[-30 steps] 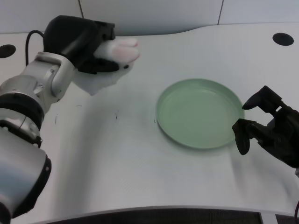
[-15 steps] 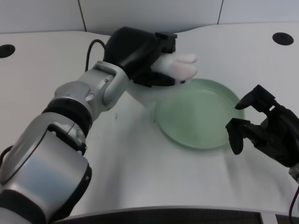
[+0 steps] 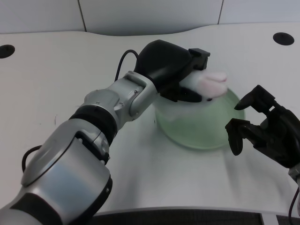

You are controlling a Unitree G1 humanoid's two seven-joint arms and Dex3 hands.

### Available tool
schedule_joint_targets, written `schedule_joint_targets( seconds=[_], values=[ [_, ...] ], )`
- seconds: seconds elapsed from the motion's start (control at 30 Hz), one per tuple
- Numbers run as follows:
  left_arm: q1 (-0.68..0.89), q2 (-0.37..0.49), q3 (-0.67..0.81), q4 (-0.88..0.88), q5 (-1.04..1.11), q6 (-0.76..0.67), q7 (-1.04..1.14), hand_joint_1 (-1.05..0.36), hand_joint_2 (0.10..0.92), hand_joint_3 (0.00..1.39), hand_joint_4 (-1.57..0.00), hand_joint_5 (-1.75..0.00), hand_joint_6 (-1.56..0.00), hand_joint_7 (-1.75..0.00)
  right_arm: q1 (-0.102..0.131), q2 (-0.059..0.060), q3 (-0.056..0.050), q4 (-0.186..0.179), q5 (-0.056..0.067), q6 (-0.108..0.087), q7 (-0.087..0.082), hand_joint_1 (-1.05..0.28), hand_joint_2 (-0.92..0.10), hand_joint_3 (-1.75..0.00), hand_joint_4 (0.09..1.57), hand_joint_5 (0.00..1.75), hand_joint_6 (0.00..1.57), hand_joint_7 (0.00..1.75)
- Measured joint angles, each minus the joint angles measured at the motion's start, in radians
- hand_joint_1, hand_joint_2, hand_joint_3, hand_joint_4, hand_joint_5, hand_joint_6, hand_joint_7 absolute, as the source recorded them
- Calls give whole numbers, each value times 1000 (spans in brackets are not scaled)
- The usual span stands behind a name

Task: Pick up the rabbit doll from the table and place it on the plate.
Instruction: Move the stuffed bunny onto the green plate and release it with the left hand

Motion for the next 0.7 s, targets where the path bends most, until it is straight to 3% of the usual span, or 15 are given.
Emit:
schedule_joint_targets(
  seconds=[0.17,0.23,0.3,0.33,0.4,0.43,0.47,0.53,0.7],
  values=[
    [1,-14,-15,0,0,7,-1,-654,921,510,-881,-1691,-736,-1518,0,0,-2,3,3,-7,19,-533,-921,-129,866,1746,652,1746],
    [2,-18,-14,0,-2,7,0,-660,921,520,-860,-1701,-739,-1506,0,1,-2,2,3,-7,19,-526,-921,-128,868,1746,657,1746],
    [3,-21,-14,0,-3,9,-1,-707,921,577,-635,-1660,-566,-1466,0,1,-3,3,3,-9,21,-524,-921,-130,869,1746,658,1746],
    [3,-23,-14,0,-4,12,-5,-725,921,601,-529,-1541,-511,-1296,0,1,-3,4,3,-10,23,-525,-921,-129,869,1746,658,1746],
    [3,-23,-11,0,-9,17,-39,-767,921,638,-369,-910,-497,-542,0,1,-4,6,4,-11,28,-532,-919,-123,869,1746,657,1746],
    [3,-23,-8,0,-13,17,-60,-777,921,661,-314,-751,-487,-351,0,1,-4,6,4,-11,28,-538,-920,-121,870,1746,659,1746],
    [3,-23,-5,0,-15,16,-76,-780,921,681,-267,-659,-473,-242,0,1,-4,6,4,-11,28,-540,-920,-119,871,1746,659,1746],
    [3,-22,4,0,-23,16,-100,-794,921,753,-84,-695,-423,-99,0,1,-4,6,4,-11,28,-534,-921,-117,875,1746,664,1746],
    [3,-20,15,0,-25,16,-110,-820,921,771,-1,-709,-367,-34,0,1,-5,8,5,-11,32,-535,-921,-116,870,1746,654,1746]
  ],
)
